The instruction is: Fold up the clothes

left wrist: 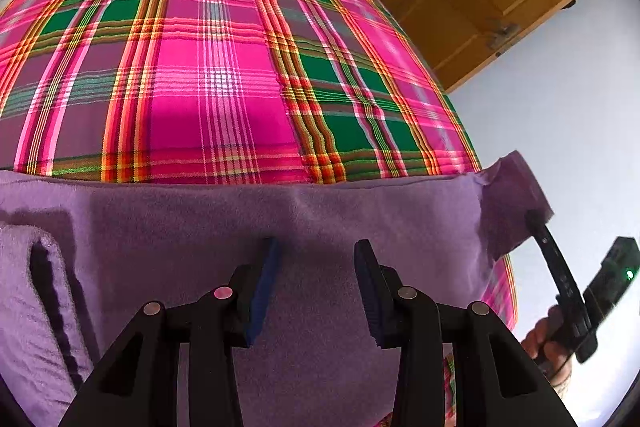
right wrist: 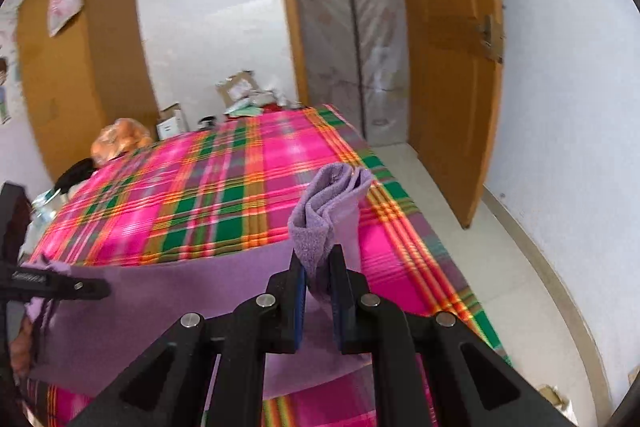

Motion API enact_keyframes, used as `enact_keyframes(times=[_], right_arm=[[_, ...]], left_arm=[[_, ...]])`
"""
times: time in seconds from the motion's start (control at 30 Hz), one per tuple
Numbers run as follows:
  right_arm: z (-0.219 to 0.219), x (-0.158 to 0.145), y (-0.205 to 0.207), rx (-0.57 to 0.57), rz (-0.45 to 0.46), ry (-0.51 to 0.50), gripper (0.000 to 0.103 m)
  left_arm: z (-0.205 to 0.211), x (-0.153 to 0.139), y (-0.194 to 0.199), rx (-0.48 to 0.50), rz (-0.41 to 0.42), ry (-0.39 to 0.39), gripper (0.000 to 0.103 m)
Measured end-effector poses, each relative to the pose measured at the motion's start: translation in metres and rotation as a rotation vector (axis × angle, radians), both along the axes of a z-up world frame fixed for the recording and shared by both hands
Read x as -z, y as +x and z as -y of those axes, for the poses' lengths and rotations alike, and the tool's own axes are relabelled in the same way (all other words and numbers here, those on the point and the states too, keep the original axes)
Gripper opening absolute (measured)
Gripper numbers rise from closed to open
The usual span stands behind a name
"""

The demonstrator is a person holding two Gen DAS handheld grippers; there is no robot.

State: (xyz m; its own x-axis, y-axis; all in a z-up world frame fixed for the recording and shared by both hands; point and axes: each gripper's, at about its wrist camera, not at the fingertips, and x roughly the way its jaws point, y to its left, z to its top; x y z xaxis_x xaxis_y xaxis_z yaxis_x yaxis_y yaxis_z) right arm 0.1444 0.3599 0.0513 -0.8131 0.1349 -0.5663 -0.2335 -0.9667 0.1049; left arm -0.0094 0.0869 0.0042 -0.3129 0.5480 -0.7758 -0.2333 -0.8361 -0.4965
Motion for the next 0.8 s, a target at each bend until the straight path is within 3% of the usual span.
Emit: enact_keyframes(times=[0.33,0.8], right_arm=[[0.053,0.007,0.0,-0.117,0.028,0.053,0.011],[0.081,0.031,0.008,-0.209,0.096,0.065,0.011]], left_arm=[[0.005,0.0,0.002,-0.007,0.023,0.016,0.041],[0.007,-0.004,0.006,-0.025,0.064,0.041,0.041]])
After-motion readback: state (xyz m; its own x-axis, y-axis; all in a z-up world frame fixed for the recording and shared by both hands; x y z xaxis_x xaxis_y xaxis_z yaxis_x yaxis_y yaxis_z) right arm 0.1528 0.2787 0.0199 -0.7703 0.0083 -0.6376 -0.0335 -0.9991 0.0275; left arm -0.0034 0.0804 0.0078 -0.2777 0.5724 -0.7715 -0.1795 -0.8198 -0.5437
